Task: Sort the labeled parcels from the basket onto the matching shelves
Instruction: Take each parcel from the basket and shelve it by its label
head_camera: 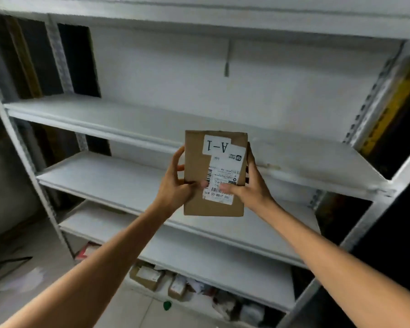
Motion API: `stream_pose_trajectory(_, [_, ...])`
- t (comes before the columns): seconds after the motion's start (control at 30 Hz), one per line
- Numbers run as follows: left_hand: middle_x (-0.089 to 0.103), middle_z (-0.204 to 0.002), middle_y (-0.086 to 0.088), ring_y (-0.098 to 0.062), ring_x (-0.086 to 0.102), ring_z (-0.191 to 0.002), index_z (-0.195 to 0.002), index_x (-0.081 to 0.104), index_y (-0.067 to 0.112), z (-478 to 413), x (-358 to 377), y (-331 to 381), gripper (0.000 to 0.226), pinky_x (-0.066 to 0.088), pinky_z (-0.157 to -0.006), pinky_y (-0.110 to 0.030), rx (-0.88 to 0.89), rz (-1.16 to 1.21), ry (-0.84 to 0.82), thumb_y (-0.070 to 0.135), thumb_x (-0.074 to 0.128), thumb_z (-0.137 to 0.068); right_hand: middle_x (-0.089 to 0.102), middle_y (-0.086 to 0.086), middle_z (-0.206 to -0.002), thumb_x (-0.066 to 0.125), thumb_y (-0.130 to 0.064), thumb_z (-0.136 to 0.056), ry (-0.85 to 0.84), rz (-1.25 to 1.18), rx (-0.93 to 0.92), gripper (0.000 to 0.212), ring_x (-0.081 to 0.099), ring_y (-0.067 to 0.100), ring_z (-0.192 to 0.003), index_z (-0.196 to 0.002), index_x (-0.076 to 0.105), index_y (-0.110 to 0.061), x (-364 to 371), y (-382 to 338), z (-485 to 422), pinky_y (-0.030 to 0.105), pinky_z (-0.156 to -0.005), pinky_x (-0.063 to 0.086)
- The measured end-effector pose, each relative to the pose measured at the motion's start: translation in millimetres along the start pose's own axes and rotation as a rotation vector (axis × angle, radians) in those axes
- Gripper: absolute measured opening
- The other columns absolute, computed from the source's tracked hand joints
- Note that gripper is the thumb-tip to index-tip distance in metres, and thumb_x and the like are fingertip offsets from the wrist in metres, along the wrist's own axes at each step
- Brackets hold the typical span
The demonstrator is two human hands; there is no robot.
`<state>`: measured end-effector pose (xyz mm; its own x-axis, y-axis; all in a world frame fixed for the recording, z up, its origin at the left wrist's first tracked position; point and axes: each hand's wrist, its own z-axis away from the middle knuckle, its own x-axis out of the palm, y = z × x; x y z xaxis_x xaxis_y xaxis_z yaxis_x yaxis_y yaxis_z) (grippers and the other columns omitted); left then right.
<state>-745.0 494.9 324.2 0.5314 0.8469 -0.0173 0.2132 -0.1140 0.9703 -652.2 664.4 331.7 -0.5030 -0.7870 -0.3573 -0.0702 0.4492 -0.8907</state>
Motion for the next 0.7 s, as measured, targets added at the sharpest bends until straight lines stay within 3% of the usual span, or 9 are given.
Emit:
stream_pose_trajectory(0.13, [0.054, -0.108, 0.004, -0.010, 0.066, -0.084, -0.141, 0.030, 0.040, -6, 70, -3, 0.094, 0.058, -0.061, -0.029, 0.013, 0.034, -0.178, -0.002, 0.078, -0.072, 0.048, -0.034, -0.107, 0.083, -0.011, -0.070, 0.171, 0.053, 0.082, 0.110, 0.047, -0.023, -0.085, -0.151, 0.012, -0.035, -65, 14, 39, -0.002, -0.067, 0.041])
stream_pose_trajectory(0.3, [0.053, -0.108, 0.007, -0.009, 0.066, -0.082, -0.144, 0.027, 0.035, -9, 136, 10, 0.096, 0.057, -0.060, -0.022, 0.058, 0.045, -0.261, -0.001, 0.078, -0.072, 0.051, -0.019, -0.121, 0.083, -0.009, -0.069, 0.327, 0.093, 0.106, 0.112, 0.047, -0.001, -0.107, -0.151, 0.013, -0.036, -123, 14, 62, 0.017, -0.086, 0.042])
stream_pose_trajectory(0.4, [0.054, -0.120, 0.001, -0.018, 0.065, -0.097, -0.148, 0.025, 0.026, -23, 163, 24, 0.100, 0.058, -0.077, -0.037, 0.040, 0.029, -0.276, 0.004, 0.083, -0.069, 0.050, -0.014, -0.127, 0.083, -0.010, -0.070, 0.409, 0.116, 0.098, 0.110, 0.042, 0.002, -0.112, -0.151, 0.013, -0.036, -149, 10, 62, 0.015, -0.084, 0.039])
stream_pose_trajectory(0.47, [0.054, -0.127, -0.005, -0.023, 0.064, -0.103, -0.144, 0.034, 0.016, -37, 180, 33, 0.092, 0.058, -0.081, -0.042, 0.039, 0.015, -0.286, 0.004, 0.084, -0.067, 0.048, -0.008, -0.139, 0.083, -0.012, -0.071, 0.444, 0.123, 0.099, 0.107, 0.041, 0.006, -0.118, -0.151, 0.015, -0.034, -166, 9, 58, 0.023, -0.090, 0.038])
stream_pose_trajectory(0.57, [0.059, -0.119, -0.004, -0.025, 0.065, -0.101, -0.133, 0.048, 0.009, -56, 205, 43, 0.073, 0.058, -0.079, -0.042, 0.097, -0.031, -0.320, 0.001, 0.081, -0.069, 0.044, -0.003, -0.145, 0.083, -0.018, -0.072, 0.476, 0.164, 0.102, 0.103, 0.040, 0.017, -0.132, -0.151, 0.017, -0.029, -190, 8, 50, 0.029, -0.095, 0.037])
stream_pose_trajectory(0.63, [0.057, -0.122, -0.005, -0.027, 0.065, -0.101, -0.134, 0.046, 0.009, -68, 222, 47, 0.071, 0.058, -0.075, -0.039, 0.108, -0.032, -0.337, -0.002, 0.078, -0.071, 0.046, -0.002, -0.145, 0.082, -0.017, -0.073, 0.527, 0.203, 0.097, 0.097, 0.042, 0.018, -0.132, -0.149, 0.023, -0.027, -203, 10, 43, 0.021, -0.090, 0.042])
stream_pose_trajectory(0.7, [0.056, -0.127, -0.008, -0.030, 0.065, -0.100, -0.136, 0.044, 0.009, -82, 239, 49, 0.071, 0.055, -0.069, -0.036, 0.124, -0.030, -0.327, -0.006, 0.073, -0.073, 0.049, 0.000, -0.142, 0.080, -0.009, -0.074, 0.592, 0.213, 0.065, 0.093, 0.044, 0.018, -0.129, -0.147, 0.026, -0.025, -215, 15, 31, 0.003, -0.069, 0.043])
